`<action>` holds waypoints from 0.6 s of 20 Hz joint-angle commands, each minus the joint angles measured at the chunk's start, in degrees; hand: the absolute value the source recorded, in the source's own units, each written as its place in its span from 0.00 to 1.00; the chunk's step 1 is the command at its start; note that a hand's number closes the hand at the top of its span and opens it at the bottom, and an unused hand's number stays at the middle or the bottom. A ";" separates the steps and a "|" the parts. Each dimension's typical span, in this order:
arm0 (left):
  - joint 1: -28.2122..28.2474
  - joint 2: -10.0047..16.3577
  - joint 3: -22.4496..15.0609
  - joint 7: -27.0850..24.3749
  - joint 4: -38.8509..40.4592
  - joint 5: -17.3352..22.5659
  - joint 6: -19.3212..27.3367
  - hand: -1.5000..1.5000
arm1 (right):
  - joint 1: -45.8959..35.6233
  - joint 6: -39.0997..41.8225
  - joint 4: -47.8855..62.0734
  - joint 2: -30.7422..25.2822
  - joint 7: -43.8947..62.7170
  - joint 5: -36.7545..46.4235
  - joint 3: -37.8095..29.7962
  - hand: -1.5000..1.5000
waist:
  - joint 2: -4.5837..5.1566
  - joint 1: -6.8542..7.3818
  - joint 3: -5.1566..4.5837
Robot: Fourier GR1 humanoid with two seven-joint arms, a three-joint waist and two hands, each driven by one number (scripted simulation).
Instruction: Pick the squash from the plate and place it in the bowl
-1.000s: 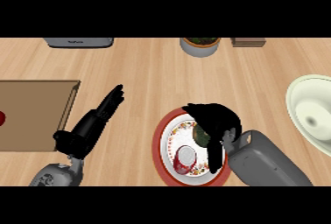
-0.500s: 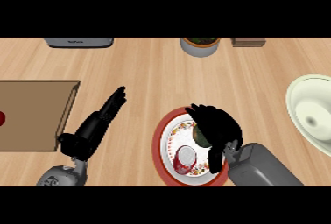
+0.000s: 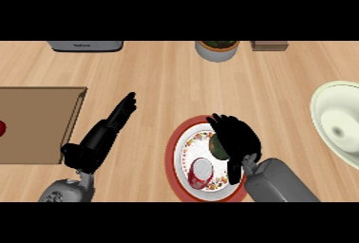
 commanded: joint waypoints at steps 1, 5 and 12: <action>3.94 -2.37 -2.69 3.18 -6.43 -2.61 1.44 0.50 | 0.47 2.61 0.85 1.30 -0.78 1.17 -2.74 0.00 | -0.05 0.10 0.00; -1.53 -3.47 1.57 2.00 -0.41 -1.83 -0.70 0.50 | -1.33 1.88 5.28 0.81 -6.86 3.96 -6.45 0.00 | 0.00 -0.05 0.00; 0.21 -3.06 2.35 1.63 -0.33 -2.69 -2.95 0.50 | -4.51 -7.01 20.12 4.43 -16.77 7.78 -8.42 0.00 | 0.08 0.28 0.01</action>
